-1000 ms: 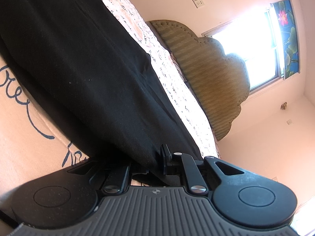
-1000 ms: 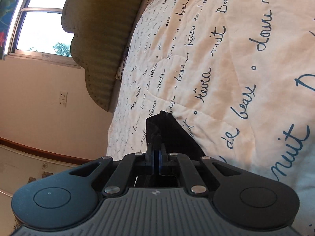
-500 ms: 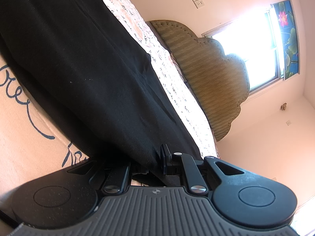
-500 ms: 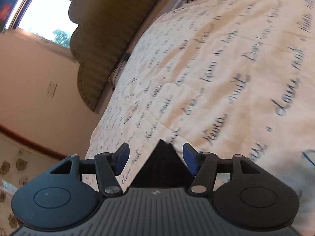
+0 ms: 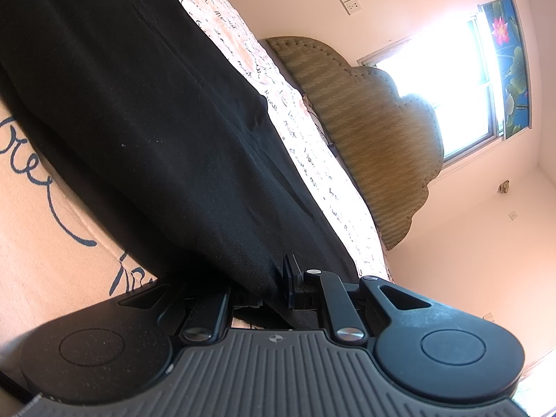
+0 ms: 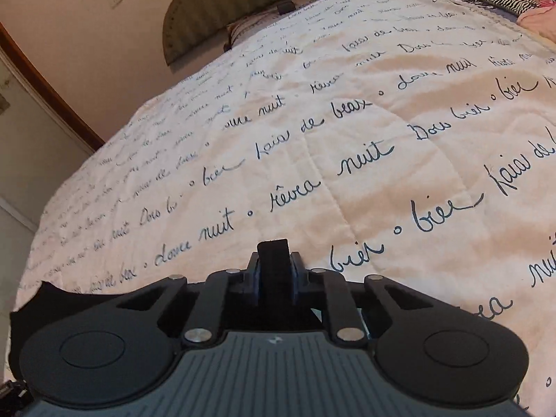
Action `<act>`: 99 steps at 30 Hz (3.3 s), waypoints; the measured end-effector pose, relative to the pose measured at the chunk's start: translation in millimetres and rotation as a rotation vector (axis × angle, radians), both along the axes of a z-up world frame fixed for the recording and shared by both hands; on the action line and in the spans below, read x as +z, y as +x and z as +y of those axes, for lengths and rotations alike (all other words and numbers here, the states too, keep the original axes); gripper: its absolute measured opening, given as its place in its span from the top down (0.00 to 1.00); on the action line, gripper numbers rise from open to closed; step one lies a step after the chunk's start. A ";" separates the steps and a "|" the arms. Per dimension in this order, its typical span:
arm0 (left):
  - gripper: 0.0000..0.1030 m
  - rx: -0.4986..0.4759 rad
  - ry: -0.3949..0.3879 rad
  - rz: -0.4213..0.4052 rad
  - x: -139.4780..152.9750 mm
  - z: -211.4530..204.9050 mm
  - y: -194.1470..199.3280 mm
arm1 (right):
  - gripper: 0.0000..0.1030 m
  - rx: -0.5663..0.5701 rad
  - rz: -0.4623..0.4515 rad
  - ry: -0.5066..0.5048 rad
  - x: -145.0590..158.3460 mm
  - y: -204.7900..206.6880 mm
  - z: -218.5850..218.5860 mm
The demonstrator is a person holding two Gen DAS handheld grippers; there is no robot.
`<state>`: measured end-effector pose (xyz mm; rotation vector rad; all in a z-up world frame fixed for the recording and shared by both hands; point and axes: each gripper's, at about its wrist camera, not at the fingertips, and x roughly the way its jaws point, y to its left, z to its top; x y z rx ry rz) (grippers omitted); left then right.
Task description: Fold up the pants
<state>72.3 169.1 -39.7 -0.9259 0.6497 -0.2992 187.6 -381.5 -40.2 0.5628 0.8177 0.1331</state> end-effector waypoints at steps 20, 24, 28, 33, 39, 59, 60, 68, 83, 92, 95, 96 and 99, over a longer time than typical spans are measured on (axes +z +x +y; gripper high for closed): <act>0.79 0.008 0.005 -0.003 1.0 -0.9 -2.1 | 0.68 -0.061 -0.221 0.015 39.8 -44.7 55.8; 0.79 0.008 0.007 -0.004 1.9 -0.6 -3.5 | 0.65 0.231 -0.139 -0.128 27.4 -16.3 160.5; 0.79 0.005 0.000 -0.007 1.7 0.5 -4.0 | 0.65 0.349 -0.168 -0.381 -1.5 -5.3 219.0; 0.78 0.002 -0.013 -0.011 0.2 3.2 -4.0 | 0.65 0.246 -0.087 -0.179 8.4 0.5 183.7; 0.78 0.001 -0.021 -0.014 -1.7 4.6 -3.2 | 0.27 -0.033 -0.188 -0.030 32.5 -83.0 104.0; 0.78 0.011 0.064 -0.008 6.5 -6.8 -3.7 | 0.21 -0.384 -0.144 0.251 -24.4 -121.7 22.2; 0.78 0.012 0.087 -0.004 9.0 -9.2 -3.9 | 0.21 -0.373 -0.161 0.207 -25.6 -120.3 27.5; 0.48 0.032 0.325 -0.002 54.4 -52.5 -2.4 | 0.21 -0.336 -0.223 0.052 -29.3 -107.2 42.8; 0.32 -0.273 0.545 -0.323 150.2 -261.3 52.4 | 0.82 -0.398 -0.208 0.100 -44.1 -111.3 30.0; 0.25 -0.573 0.541 -0.280 143.0 -408.0 92.1 | 0.87 -0.381 -0.258 -0.015 -33.6 -114.8 47.1; 0.26 -0.673 0.527 -0.150 122.7 -439.8 108.5 | 0.87 -0.368 -0.282 -0.096 -28.0 -115.0 58.4; 0.26 -0.704 0.530 -0.115 117.4 -450.3 114.5 | 0.87 -0.365 -0.293 -0.129 -26.0 -115.6 63.0; 0.26 -0.824 0.557 -0.036 105.4 -483.5 127.1 | 0.87 -0.331 -0.312 -0.217 -20.6 -113.9 77.1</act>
